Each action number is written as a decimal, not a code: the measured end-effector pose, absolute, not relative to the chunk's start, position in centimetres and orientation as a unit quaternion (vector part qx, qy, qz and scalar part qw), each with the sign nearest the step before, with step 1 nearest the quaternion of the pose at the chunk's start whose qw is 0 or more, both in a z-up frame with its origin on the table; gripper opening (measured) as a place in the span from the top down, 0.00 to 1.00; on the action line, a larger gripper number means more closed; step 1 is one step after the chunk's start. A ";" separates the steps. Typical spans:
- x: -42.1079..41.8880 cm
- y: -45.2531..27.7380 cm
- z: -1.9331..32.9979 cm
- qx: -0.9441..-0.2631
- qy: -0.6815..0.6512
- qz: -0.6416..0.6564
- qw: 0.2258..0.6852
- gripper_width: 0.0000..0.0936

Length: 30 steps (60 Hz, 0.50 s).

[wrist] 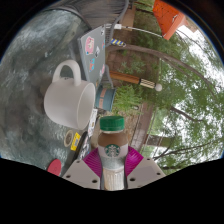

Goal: Pour water

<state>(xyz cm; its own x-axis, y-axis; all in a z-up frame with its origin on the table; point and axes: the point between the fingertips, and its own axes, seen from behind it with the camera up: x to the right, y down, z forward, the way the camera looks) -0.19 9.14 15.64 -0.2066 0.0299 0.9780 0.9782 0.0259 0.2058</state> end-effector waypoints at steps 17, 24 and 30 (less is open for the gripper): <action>-1.1 9.0 17.1 -0.283 -0.642 -0.635 0.323 0.72; -0.8 8.5 16.8 -0.277 -0.648 -0.634 0.318 0.72; -0.8 8.4 16.8 -0.281 -0.643 -0.631 0.330 0.72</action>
<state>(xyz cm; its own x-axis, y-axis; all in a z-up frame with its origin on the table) -0.81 8.42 16.84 -0.6238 -0.0551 0.7797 0.7785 0.0449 0.6260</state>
